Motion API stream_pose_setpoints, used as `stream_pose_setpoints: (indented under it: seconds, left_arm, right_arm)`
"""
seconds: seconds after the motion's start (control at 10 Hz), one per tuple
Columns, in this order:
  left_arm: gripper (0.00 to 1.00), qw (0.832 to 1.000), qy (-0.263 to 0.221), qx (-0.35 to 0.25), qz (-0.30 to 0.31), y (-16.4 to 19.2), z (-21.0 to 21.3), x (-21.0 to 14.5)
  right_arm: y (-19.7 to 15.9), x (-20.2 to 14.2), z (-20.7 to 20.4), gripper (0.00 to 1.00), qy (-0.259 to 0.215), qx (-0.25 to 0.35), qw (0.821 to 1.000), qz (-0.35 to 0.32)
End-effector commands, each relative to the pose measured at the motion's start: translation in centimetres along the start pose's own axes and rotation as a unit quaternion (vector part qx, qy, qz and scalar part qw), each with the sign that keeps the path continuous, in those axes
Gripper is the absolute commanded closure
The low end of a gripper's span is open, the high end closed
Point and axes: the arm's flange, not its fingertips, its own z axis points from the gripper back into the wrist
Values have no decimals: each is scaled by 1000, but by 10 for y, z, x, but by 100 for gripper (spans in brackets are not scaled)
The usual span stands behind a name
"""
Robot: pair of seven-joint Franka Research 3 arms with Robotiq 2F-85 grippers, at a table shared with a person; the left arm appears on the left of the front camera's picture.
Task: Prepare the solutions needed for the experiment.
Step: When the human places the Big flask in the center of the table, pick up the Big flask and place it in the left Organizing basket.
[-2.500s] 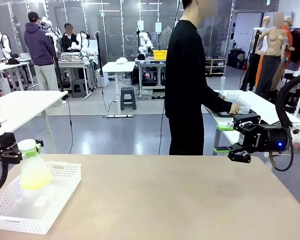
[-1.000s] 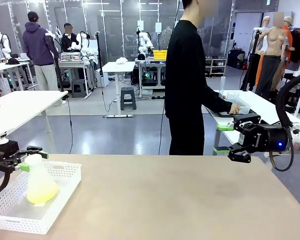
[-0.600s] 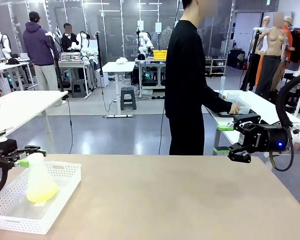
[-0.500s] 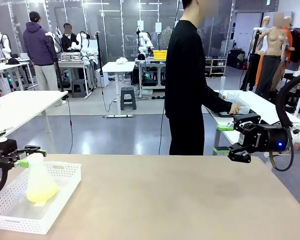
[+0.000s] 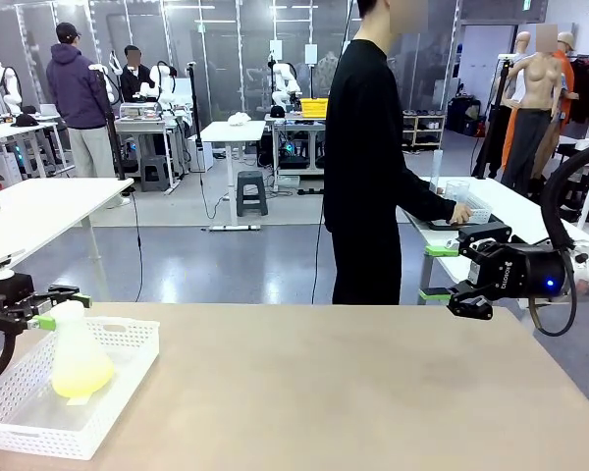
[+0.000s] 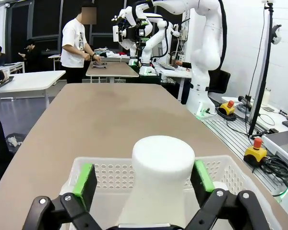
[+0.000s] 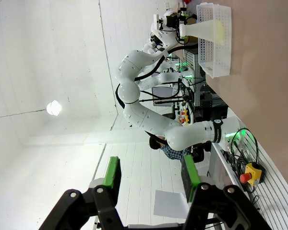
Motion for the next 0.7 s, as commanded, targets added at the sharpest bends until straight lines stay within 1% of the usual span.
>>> stream_pose_setpoints:
  seconds: [0.0, 0.1, 0.2, 0.4, 0.5, 0.6]
  left_arm:
    - [0, 1000, 5, -6, -9, -3, -4, 3]
    - [0, 1000, 0, 0, 0, 0, 0, 0]
    - [0, 1000, 13, -1, -3, -5, 10, 7]
    - [0, 1000, 9, -12, 1, -15, 29, 24]
    - [0, 1000, 13, -19, 20, -19, 37, 32]
    - [0, 999, 3, -37, 40, -22, 42, 39]
  right_arm:
    - [2, -1, -1, 35, 2, 4, 1000, 2]
    - [2, -1, -1, 35, 2, 4, 1000, 2]
    - [2, -1, -1, 35, 2, 4, 1000, 2]
    - [2, -1, -1, 35, 2, 4, 1000, 2]
    - [2, -1, -1, 35, 2, 4, 1000, 2]
    - [2, -1, -1, 35, 2, 4, 1000, 2]
